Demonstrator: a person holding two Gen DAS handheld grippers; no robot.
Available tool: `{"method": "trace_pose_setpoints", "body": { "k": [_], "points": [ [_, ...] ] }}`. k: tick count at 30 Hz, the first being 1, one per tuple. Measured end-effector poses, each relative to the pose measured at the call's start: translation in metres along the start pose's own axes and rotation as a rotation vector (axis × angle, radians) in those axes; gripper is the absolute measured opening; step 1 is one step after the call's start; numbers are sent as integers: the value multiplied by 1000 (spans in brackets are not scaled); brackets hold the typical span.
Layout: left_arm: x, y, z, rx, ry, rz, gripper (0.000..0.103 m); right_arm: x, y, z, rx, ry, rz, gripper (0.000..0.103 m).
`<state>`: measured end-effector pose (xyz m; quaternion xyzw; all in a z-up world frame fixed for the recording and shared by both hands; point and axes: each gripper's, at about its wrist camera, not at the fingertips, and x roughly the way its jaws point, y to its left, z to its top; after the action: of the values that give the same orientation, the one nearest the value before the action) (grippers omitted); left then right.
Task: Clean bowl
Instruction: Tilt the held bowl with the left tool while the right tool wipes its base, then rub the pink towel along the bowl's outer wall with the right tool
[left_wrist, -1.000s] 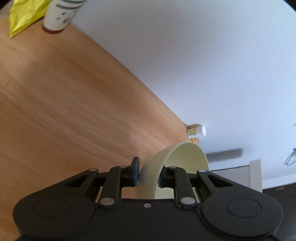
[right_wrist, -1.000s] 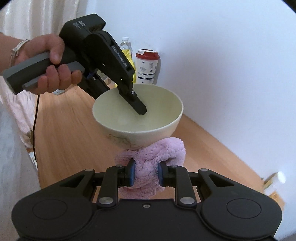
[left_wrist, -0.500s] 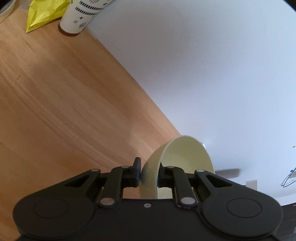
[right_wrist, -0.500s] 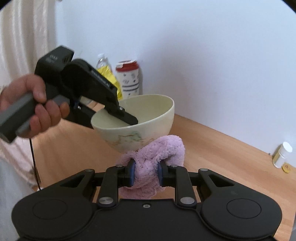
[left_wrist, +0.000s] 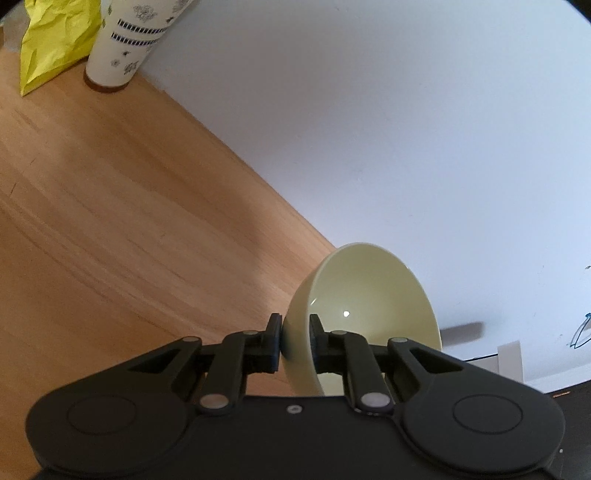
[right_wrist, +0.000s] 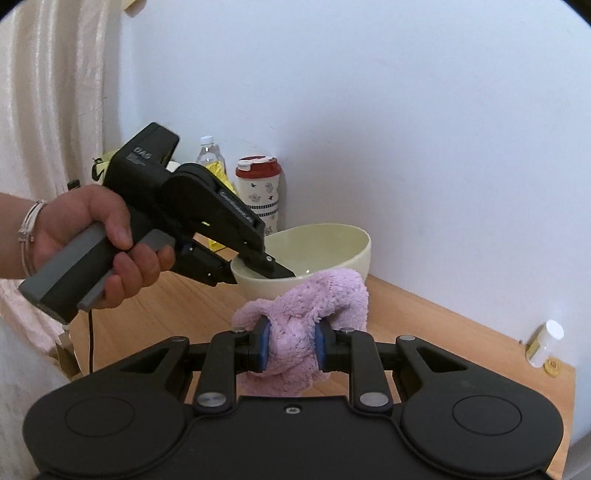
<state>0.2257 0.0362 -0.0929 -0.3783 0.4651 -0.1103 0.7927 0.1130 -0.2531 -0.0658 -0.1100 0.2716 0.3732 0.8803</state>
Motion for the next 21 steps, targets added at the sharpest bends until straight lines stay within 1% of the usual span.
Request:
{"method": "trace_pose_setpoints", "body": {
  "k": [3,5,8,15,17,19,21],
  "points": [
    [0,-2,0,7,2,2,13,1,0,-3,-5,12,11,26],
    [-2,-3,-1,1,2,-1,13,2,7,-7,-17,17,14,26],
    [-2,-4,-1,11,-1,3,13,15,8,-10,-34,44,16,26],
    [2,-3,-2,-11,-13,37,13,34,8,-24,-6,93,36,26],
    [1,-3,-2,-23,-29,39,12,34,8,-24,12,92,39,26],
    [1,-3,-2,-35,-47,39,12,28,6,-21,53,72,32,26],
    [-2,-7,-1,-17,-83,37,12,22,5,-18,93,51,25,26]
  ]
}}
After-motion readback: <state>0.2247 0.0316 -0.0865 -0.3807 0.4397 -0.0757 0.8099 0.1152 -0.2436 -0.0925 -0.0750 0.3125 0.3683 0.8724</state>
